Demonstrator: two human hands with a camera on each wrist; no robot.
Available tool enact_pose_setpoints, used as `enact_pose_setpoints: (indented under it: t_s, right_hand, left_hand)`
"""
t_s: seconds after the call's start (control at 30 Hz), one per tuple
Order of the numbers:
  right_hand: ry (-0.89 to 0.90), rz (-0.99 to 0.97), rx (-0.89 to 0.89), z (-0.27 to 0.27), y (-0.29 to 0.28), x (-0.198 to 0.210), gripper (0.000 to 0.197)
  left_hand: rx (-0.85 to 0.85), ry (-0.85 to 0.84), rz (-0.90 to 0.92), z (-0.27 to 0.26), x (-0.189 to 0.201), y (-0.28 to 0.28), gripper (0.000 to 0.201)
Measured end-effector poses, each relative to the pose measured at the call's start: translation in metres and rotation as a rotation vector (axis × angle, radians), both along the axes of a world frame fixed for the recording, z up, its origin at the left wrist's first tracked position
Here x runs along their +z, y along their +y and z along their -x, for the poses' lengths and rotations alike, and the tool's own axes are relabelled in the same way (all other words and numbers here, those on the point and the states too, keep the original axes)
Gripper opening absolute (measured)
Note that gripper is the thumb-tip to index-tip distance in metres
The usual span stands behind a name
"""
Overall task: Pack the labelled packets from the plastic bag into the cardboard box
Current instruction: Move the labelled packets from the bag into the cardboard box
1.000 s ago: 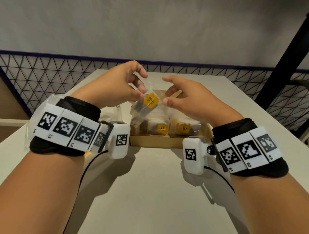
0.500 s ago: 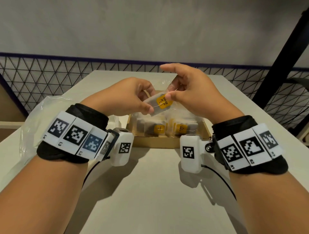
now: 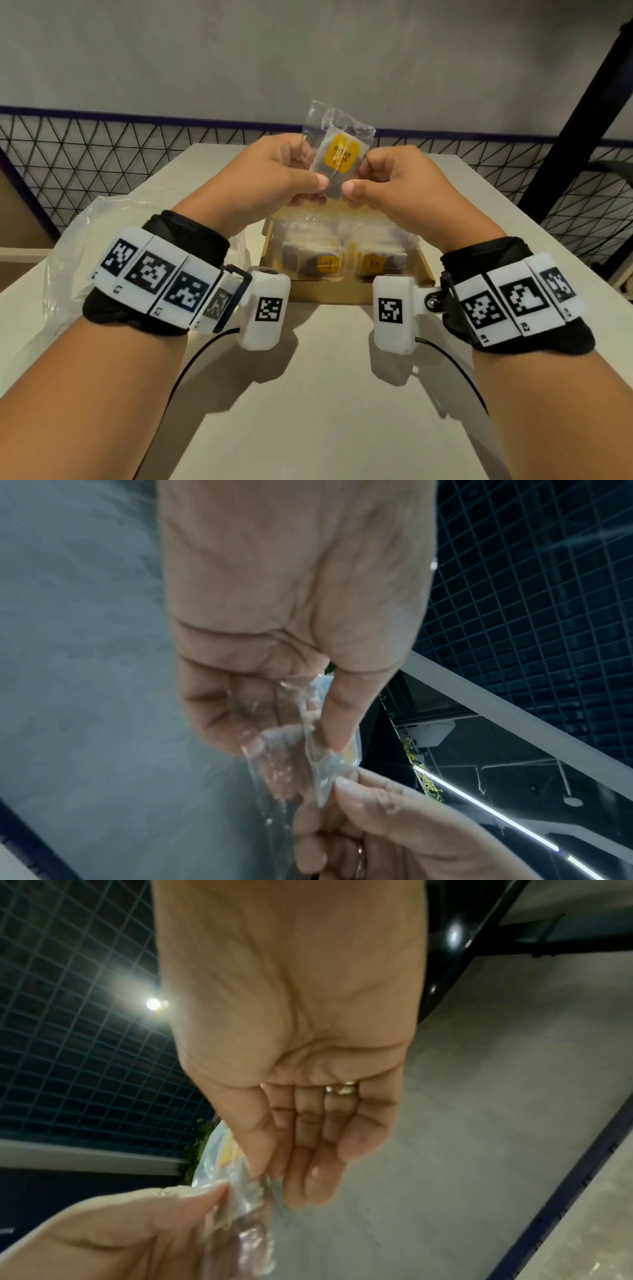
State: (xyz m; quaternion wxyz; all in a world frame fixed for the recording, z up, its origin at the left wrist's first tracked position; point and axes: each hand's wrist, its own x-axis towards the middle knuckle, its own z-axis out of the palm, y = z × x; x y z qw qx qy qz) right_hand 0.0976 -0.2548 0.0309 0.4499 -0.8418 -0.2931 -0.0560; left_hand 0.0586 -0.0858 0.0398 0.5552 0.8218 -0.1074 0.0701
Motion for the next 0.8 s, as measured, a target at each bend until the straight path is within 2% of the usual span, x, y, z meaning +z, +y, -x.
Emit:
enact_pose_setpoints:
  t_s: [0.13, 0.2, 0.37, 0.43, 0.53, 0.67, 0.8]
  right_hand:
    - [-0.018, -0.054, -0.007, -0.001, -0.003, 0.003, 0.021]
    - [-0.069, -0.043, -0.031, -0.002, -0.005, 0.003, 0.021]
    - [-0.17, 0.169, -0.093, -0.005, -0.013, 0.002, 0.013]
    - [-0.176, 0.288, -0.108, -0.007, -0.016, 0.001, 0.014]
    - [-0.182, 0.378, -0.116, -0.006, -0.019, 0.001, 0.021]
    - [-0.142, 0.508, -0.086, -0.004, -0.018, -0.001, 0.026]
    - [-0.067, 0.709, -0.077, -0.003, -0.014, -0.008, 0.032]
  left_hand:
    - [0.042, -0.03, -0.053, -0.002, -0.006, -0.006, 0.008]
    - [0.068, -0.015, -0.118, -0.002, -0.01, -0.006, 0.012]
    - [0.22, 0.08, -0.387, 0.003, -0.014, 0.015, 0.006]
    - [0.334, 0.138, -0.511, 0.01, -0.014, 0.029, 0.006]
    - [0.488, 0.279, -0.754, 0.02, -0.013, 0.049, 0.02]
    - [0.501, 0.516, -1.092, 0.027, -0.015, 0.073, 0.039]
    - [0.481, 0.645, -1.196, 0.024, -0.03, 0.092, 0.031]
